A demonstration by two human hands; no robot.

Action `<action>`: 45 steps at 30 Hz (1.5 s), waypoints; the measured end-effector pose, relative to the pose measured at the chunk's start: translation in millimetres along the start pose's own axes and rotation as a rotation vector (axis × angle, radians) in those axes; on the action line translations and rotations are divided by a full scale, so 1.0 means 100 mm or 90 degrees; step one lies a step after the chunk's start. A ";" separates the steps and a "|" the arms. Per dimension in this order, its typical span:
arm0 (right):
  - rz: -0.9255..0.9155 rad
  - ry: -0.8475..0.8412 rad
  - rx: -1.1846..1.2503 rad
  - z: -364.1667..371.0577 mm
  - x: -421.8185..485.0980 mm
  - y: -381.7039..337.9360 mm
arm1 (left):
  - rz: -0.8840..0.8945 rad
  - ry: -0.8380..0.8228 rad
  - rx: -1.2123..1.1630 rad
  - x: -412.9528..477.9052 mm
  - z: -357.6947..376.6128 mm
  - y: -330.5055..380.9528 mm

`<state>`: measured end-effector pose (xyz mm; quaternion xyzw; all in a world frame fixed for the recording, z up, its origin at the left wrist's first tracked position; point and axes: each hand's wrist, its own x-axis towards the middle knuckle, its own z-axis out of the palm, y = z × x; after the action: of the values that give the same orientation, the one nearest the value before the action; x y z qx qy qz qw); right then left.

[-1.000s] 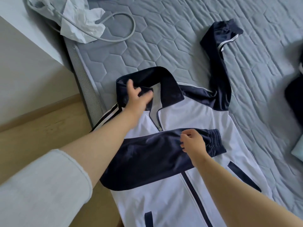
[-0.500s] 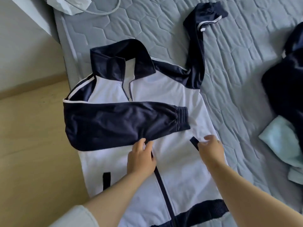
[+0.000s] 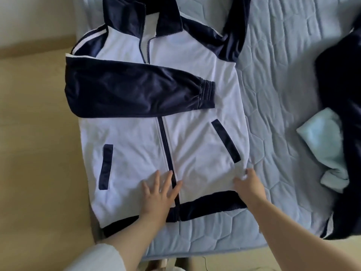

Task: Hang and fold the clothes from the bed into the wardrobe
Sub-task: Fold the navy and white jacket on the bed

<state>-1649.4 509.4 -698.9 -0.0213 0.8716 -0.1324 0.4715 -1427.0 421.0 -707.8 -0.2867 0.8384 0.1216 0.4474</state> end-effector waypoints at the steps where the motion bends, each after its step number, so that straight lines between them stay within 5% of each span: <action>1: -0.021 -0.005 -0.003 0.00 0.01 0.05 | 0.012 0.065 -0.001 -0.01 0.03 0.02; 4: -0.058 -0.010 -0.068 0.02 0.00 0.18 | 0.040 0.163 0.004 -0.08 -0.06 0.01; 13: 0.053 -0.149 -0.143 0.31 -0.63 0.90 | 0.167 -0.038 -0.198 -0.73 0.42 -0.13; 18: 0.041 -0.120 -0.133 0.30 -0.83 1.04 | 0.167 -0.130 -0.195 -0.92 0.43 -0.14; 30: -0.065 -0.039 0.012 -0.28 -0.14 0.03 | -0.030 0.235 -0.428 -0.16 -0.79 0.21; 38: -0.130 -0.030 0.159 -0.68 0.78 -0.85 | -0.049 0.124 -0.804 0.78 -1.41 0.44; 45: -0.174 -0.032 0.345 -0.91 1.25 -1.59 | -0.135 0.143 -0.801 1.08 -1.48 0.62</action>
<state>-1807.9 355.0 -714.1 -0.0153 0.7817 -0.4216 0.4593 -1611.2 363.2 -714.9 -0.5863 0.6159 0.5139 0.1134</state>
